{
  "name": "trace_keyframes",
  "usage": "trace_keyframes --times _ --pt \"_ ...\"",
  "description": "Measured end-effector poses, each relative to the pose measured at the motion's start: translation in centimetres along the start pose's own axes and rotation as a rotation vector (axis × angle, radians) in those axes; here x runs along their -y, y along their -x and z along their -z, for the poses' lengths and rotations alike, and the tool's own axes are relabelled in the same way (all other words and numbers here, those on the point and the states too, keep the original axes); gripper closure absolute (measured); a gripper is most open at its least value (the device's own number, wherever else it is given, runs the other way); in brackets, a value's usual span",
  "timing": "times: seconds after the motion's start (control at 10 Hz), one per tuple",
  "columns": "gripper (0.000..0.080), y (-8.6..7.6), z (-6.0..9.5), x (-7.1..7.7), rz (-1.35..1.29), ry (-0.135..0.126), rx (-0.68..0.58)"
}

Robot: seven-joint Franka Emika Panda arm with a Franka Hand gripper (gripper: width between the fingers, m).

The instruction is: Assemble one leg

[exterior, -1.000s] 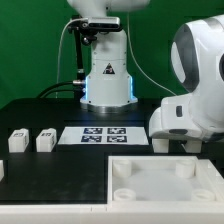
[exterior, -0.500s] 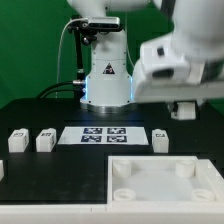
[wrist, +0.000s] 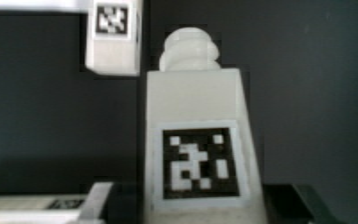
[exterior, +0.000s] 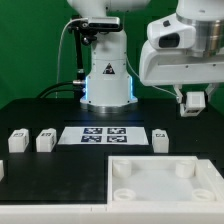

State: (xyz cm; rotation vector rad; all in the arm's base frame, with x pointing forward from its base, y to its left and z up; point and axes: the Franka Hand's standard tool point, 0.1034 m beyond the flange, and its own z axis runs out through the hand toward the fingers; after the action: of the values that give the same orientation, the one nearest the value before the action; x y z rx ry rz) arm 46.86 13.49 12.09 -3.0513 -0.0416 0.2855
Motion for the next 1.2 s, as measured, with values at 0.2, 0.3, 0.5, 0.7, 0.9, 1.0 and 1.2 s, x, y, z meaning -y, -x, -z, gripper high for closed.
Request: trace_keyframes --times 0.2,0.3,0.5,0.7,0.9,1.0,1.2 --pt "0.0508 -4.6 4.4 -2.8 0.025 -0.014 -0.142" --pt "0.0508 -6.2 6.1 -2.8 0.024 -0.018 -0.231" --pt "0.0508 -6.9 9.1 -2.7 0.007 -0.033 -0.384" --pt "0.0508 -6.9 9.2 -2.8 0.013 -0.03 -0.596" --pt "0.0508 -6.9 9.2 -2.9 0.019 -0.029 -0.709" --pt "0.0508 -6.9 8.6 -3.1 0.022 -0.025 -0.703" --pt "0.0508 -9.7 8.2 -4.4 0.048 -0.002 -0.731"
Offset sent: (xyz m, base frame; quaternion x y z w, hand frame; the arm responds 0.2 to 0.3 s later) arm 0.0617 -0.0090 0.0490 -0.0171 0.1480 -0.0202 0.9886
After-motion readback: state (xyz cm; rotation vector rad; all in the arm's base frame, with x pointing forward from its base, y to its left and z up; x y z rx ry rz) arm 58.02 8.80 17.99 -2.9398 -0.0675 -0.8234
